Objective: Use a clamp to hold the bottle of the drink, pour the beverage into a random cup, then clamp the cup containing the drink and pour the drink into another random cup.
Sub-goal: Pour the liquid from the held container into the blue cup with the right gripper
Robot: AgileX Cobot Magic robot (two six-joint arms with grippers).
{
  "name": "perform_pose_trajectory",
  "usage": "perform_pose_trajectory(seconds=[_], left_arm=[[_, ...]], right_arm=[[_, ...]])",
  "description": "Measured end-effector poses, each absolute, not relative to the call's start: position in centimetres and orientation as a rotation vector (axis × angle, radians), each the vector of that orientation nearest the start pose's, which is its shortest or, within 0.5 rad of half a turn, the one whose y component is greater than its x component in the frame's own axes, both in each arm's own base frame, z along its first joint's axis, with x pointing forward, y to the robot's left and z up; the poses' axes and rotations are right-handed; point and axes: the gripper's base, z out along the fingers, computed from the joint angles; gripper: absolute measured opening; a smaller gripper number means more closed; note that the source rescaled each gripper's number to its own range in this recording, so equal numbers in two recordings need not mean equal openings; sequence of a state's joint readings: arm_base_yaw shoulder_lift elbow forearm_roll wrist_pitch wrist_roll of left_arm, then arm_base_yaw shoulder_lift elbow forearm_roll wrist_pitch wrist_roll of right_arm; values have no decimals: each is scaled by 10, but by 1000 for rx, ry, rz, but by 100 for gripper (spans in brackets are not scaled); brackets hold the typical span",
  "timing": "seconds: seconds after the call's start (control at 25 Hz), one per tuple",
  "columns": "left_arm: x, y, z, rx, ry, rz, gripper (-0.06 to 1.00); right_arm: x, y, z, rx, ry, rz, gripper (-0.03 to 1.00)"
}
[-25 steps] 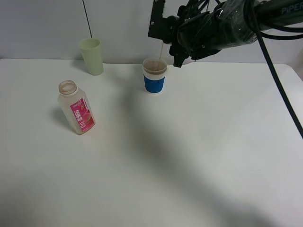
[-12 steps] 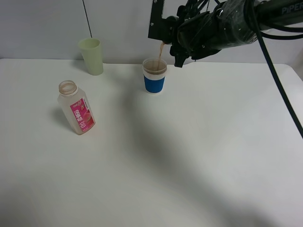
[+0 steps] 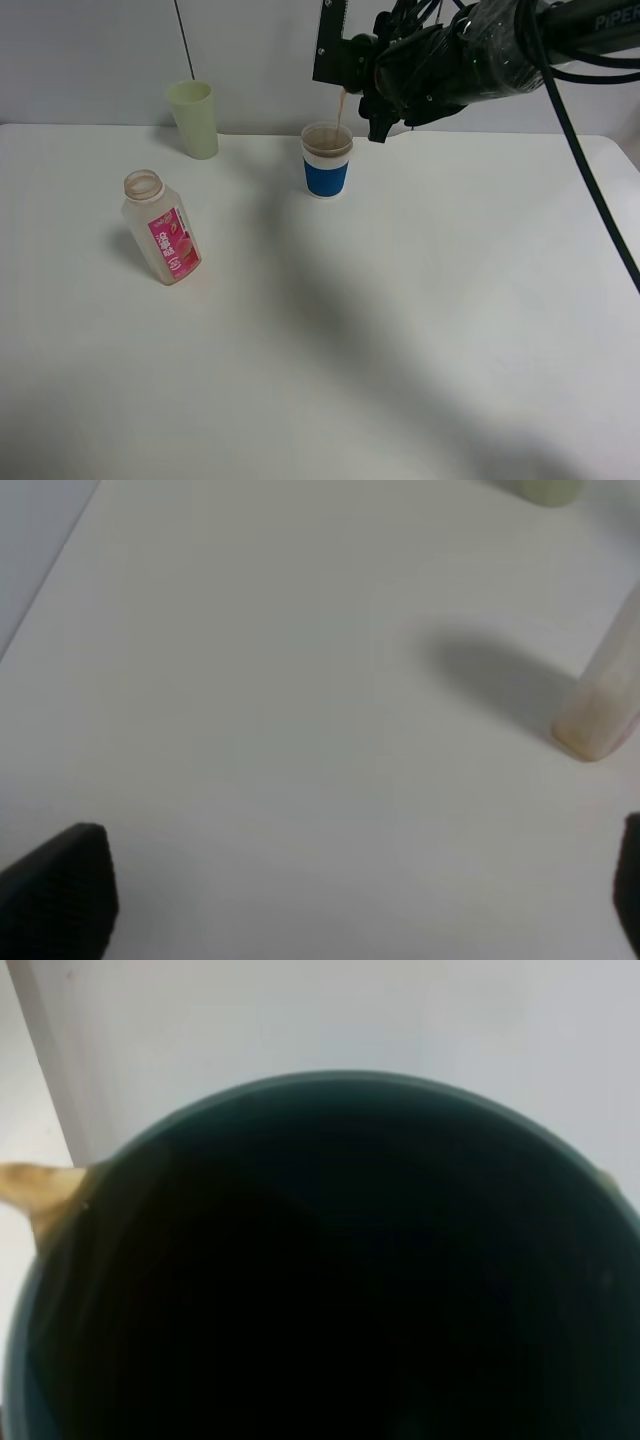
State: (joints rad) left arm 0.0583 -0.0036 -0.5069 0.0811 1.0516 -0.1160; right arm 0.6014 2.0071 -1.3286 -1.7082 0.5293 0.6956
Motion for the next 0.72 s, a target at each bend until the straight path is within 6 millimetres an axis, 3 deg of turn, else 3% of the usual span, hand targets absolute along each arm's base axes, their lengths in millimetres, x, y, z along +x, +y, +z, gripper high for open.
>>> perform_pose_trajectory(seconds=[0.72], left_arm=[[-6,6,280,-180,2015,60,100]], right_arm=[[389,218,203,-1301,1652,-804,0]])
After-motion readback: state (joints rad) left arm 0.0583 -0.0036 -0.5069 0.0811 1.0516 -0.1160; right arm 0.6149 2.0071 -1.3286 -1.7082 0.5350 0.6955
